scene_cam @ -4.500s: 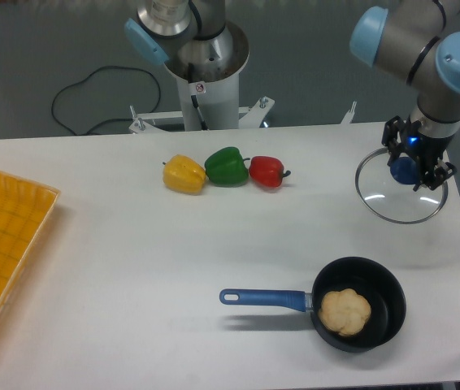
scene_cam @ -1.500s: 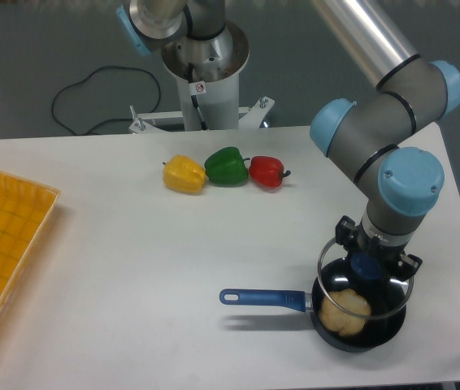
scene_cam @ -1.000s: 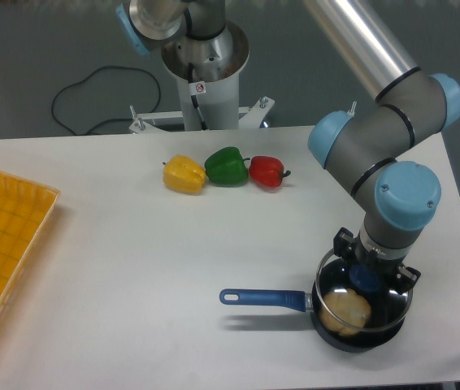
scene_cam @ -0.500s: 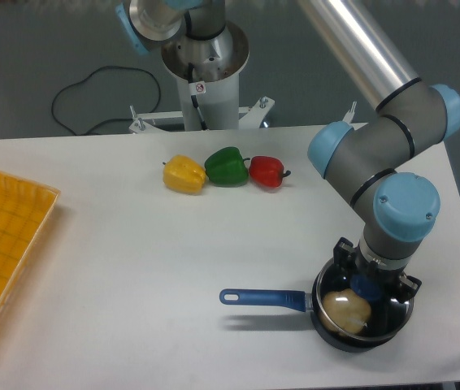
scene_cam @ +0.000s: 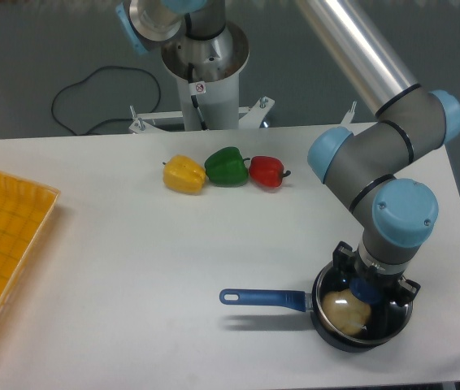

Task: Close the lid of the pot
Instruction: 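Lower the glass lid onto the rim of the frying pan, then press the lid down, nudging the pan and its blue handle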

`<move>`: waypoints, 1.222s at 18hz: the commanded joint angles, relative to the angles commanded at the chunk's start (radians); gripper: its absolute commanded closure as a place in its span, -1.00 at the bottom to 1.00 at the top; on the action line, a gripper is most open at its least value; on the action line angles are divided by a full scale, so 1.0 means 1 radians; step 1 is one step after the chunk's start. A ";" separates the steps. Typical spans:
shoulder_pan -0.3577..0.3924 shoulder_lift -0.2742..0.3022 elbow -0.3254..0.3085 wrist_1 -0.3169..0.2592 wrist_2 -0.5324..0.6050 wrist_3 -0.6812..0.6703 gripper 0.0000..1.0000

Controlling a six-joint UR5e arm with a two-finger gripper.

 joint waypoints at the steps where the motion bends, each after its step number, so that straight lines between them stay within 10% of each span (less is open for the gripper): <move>1: -0.002 -0.002 0.000 0.000 0.000 0.002 -0.14; 22: -0.005 0.000 -0.014 0.000 0.020 0.012 -0.22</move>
